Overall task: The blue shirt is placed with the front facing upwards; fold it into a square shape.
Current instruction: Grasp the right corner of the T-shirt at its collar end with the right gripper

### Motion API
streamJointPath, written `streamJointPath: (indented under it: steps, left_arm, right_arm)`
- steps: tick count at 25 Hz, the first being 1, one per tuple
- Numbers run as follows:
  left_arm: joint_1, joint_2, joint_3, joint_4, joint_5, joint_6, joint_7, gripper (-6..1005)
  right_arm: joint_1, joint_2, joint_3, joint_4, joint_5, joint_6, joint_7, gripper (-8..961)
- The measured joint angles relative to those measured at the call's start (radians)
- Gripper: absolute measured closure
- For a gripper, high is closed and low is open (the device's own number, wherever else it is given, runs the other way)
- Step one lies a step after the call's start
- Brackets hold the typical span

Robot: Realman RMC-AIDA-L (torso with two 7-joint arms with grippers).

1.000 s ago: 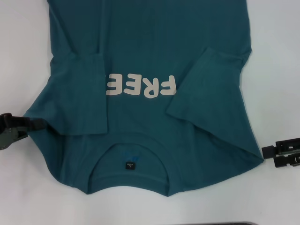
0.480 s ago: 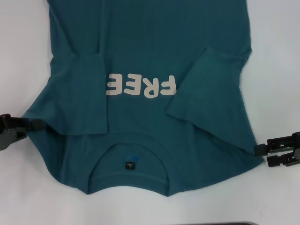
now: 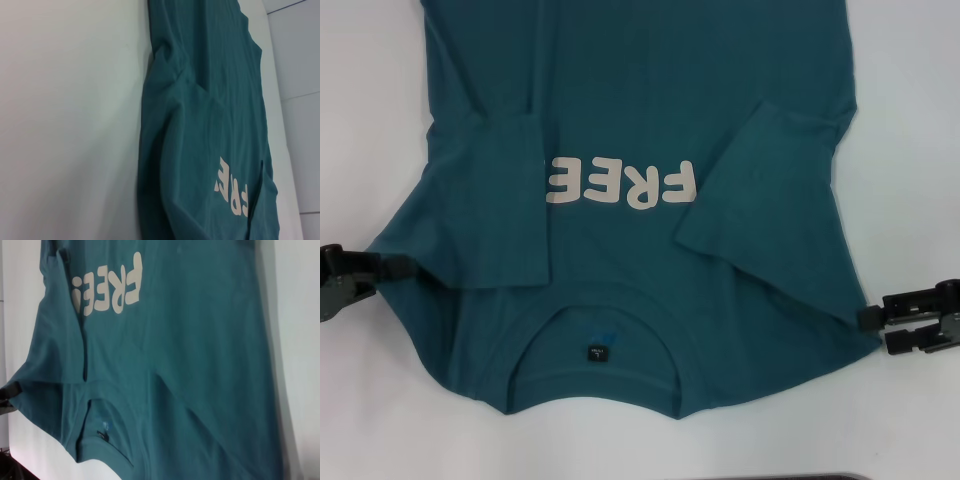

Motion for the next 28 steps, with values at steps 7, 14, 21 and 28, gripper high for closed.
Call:
streamJointPath:
  steps: [7, 14, 21, 28]
  left_arm:
    - [0.001, 0.000, 0.000, 0.000, 0.002, -0.001, 0.000, 970]
    - [0.003, -0.001, 0.000, 0.000, 0.004, -0.001, 0.000, 969]
    - [0.003, -0.003, 0.001, 0.000, 0.000, -0.001, 0.000, 967]
    - [0.001, -0.003, 0.001, 0.000, -0.002, 0.002, 0.000, 967]
  right_arm:
    - [0.019, 0.014, -0.001, 0.008, -0.035, 0.023, 0.008, 48]
    - [0.034, 0.026, 0.004, 0.010, -0.039, 0.032, 0.009, 50]
    - [0.049, 0.041, 0.009, 0.016, -0.033, 0.047, 0.006, 51]
    - [0.054, 0.041, 0.016, 0.027, 0.026, 0.051, -0.002, 52]
